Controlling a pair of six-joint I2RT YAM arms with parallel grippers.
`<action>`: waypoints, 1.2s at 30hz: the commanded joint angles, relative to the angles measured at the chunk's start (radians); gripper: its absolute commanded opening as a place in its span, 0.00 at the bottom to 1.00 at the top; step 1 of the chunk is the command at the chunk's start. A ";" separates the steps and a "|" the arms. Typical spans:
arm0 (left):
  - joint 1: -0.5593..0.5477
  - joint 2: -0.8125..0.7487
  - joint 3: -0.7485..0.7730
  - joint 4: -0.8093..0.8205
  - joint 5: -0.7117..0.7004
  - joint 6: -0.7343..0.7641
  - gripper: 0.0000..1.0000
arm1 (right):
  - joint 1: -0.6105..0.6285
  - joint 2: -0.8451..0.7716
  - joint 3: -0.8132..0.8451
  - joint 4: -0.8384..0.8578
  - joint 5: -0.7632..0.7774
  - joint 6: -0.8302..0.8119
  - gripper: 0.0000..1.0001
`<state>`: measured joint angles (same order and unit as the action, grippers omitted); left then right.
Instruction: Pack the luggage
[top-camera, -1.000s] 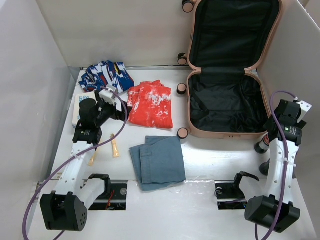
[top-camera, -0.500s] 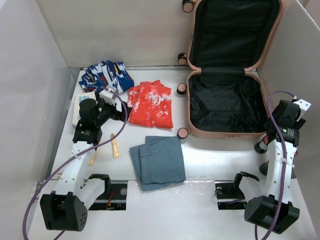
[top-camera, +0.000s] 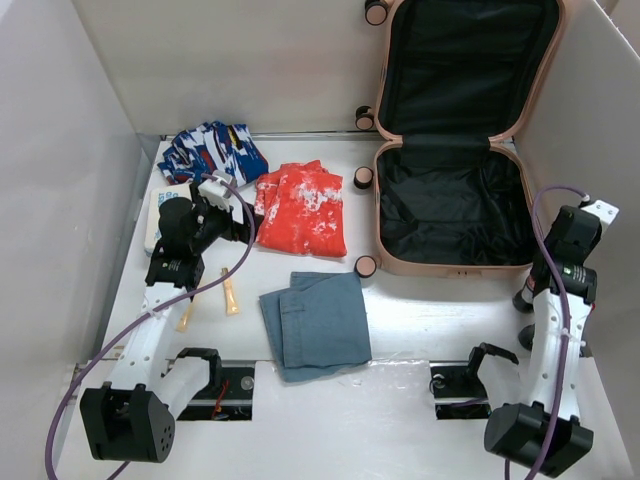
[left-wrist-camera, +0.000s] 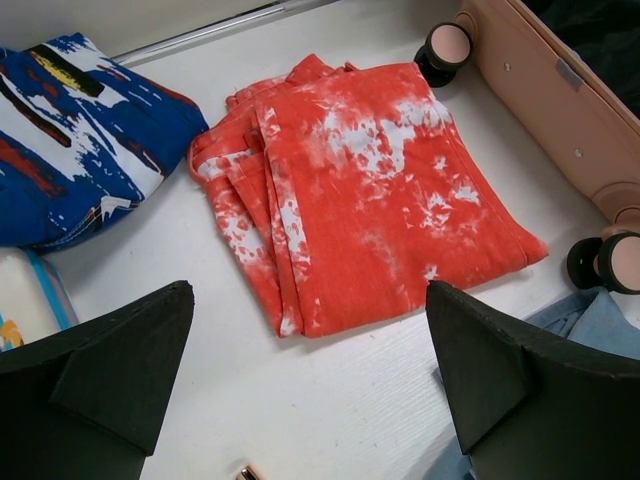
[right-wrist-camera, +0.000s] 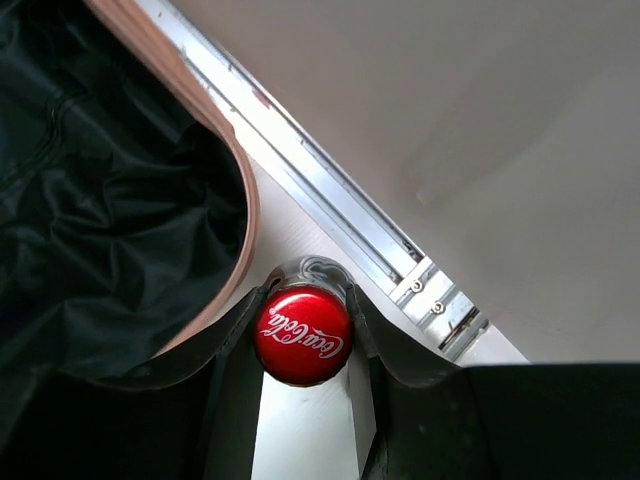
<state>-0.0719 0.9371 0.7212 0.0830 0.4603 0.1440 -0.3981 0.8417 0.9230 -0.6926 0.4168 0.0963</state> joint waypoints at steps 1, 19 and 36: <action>-0.003 -0.017 0.049 0.015 0.003 -0.007 1.00 | -0.002 -0.061 0.085 0.039 -0.053 -0.072 0.00; -0.003 -0.008 0.049 0.024 -0.006 -0.007 1.00 | 0.089 0.049 0.560 -0.130 -0.616 -0.086 0.00; 0.006 0.034 0.021 -0.035 -0.045 -0.007 1.00 | 0.535 0.489 0.723 0.448 -0.438 0.098 0.00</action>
<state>-0.0715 0.9588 0.7216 0.0589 0.4244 0.1440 0.1394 1.2884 1.5753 -0.6556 -0.0795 0.1459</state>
